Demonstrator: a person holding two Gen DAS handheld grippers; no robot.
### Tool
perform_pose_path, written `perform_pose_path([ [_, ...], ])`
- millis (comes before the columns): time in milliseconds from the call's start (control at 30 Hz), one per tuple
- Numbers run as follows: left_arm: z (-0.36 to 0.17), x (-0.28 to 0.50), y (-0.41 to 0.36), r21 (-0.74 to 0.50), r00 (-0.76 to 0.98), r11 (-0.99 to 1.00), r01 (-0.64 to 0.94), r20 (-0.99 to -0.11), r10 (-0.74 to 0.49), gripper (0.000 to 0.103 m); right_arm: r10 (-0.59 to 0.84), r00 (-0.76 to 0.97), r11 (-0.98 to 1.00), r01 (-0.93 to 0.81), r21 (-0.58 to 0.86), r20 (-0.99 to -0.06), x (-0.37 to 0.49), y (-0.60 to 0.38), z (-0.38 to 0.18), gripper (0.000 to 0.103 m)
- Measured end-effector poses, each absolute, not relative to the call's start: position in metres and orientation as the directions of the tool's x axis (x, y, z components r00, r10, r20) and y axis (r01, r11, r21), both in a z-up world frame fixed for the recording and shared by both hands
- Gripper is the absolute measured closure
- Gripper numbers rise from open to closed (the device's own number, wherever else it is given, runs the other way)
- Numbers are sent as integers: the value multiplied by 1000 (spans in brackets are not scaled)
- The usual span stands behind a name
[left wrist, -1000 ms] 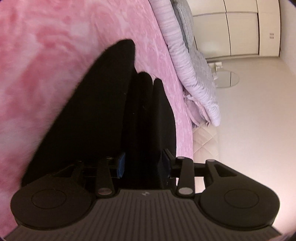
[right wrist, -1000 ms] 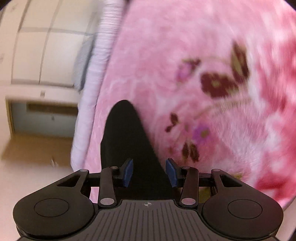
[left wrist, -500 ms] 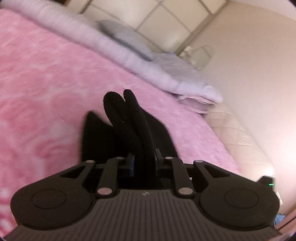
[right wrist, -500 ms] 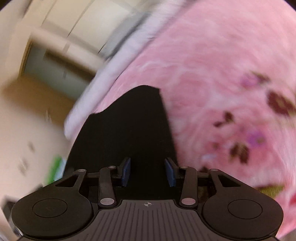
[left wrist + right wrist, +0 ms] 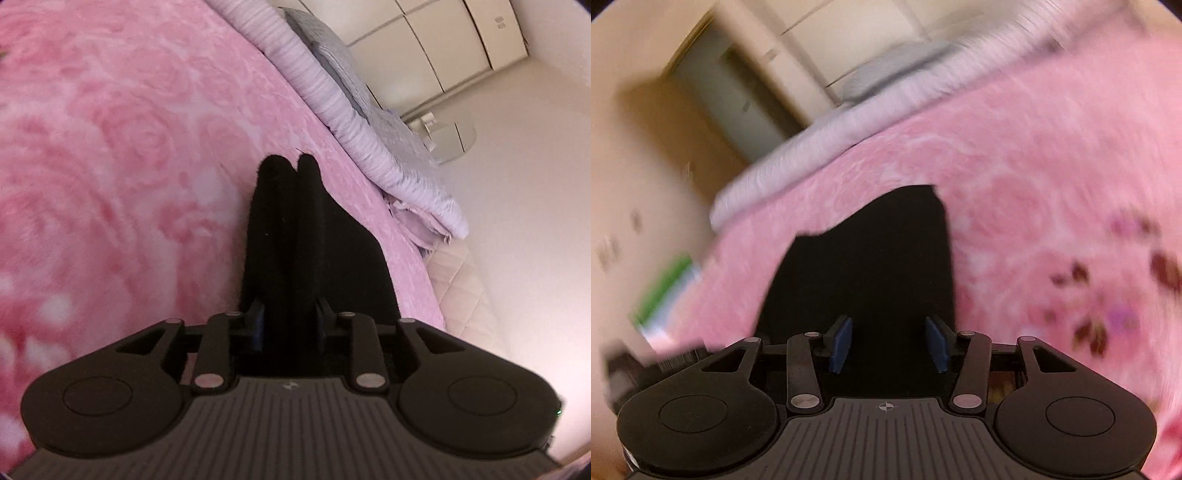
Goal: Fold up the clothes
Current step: 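Lift the black garment off the bed with both grippers, letting it hang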
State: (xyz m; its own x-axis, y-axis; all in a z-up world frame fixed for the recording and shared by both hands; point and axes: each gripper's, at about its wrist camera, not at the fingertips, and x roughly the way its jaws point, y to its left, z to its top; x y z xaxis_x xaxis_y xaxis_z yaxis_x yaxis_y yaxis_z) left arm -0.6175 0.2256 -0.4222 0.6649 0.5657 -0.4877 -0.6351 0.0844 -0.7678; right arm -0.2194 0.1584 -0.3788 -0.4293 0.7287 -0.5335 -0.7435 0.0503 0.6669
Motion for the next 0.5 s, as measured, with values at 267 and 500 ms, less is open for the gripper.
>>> perform_pose_path([
  [267,-443,-614,207,-813,685,18,-583,-479,549,63,691,-583,249,-363,898,-428,-178,147,-440,31],
  [500,-441,-604,208,-818,686,27,-575,-464,560,74,640,-610,203,-454,868,-468,-193,163,-434,50],
])
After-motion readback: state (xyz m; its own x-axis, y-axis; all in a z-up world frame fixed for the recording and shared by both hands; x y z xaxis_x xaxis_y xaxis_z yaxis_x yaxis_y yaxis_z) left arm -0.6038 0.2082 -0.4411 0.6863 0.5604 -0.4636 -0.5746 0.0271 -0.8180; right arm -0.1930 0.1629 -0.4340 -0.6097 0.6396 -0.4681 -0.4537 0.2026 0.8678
